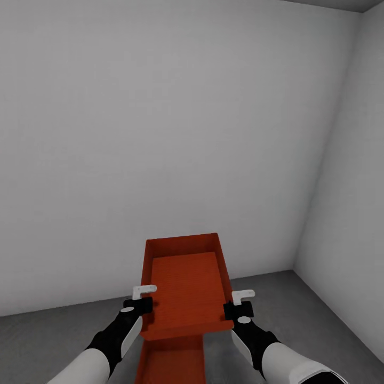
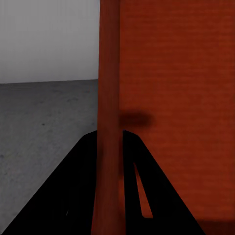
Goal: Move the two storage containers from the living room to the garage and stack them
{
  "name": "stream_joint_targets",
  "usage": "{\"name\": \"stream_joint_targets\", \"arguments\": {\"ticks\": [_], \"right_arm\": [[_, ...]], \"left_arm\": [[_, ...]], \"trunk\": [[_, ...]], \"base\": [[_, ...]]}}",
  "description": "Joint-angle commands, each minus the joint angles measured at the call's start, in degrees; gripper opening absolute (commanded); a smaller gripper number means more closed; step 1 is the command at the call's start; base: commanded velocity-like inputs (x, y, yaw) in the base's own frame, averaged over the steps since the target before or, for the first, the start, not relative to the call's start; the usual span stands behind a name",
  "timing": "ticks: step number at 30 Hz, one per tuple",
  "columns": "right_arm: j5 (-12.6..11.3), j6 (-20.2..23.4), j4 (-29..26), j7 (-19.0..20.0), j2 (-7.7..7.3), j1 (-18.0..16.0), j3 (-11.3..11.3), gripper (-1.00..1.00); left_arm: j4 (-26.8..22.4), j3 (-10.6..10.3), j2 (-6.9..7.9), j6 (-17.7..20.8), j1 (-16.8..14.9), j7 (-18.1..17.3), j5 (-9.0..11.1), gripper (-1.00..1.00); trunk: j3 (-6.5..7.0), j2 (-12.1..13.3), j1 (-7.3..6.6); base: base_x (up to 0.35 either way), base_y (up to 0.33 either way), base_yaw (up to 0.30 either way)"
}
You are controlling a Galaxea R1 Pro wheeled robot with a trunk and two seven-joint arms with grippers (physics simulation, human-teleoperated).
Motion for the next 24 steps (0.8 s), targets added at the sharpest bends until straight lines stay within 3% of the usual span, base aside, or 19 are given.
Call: {"name": "stream_joint_targets", "arguments": {"ticks": [1,24], "right_arm": [[-0.8,-0.5,0.2,0.1,2.39,0.0,-1.7,-1.00],[-0.8,-0.6,1.6,0.3,2.39,0.0,-1.7,-1.00]], "left_arm": [[-2.2,0.7,-0.87,0.4,0.0,3.1,2.3,-1.00],[-2.1,0.6,-0.75,0.4,-0.1,3.0,2.3,-1.00]], "trunk": [[-0.19,-0.1,0.01],[-2.32,-0.1,0.01]], "base": [[0.000,0.000,0.000],[0.000,0.000,0.000]]}}
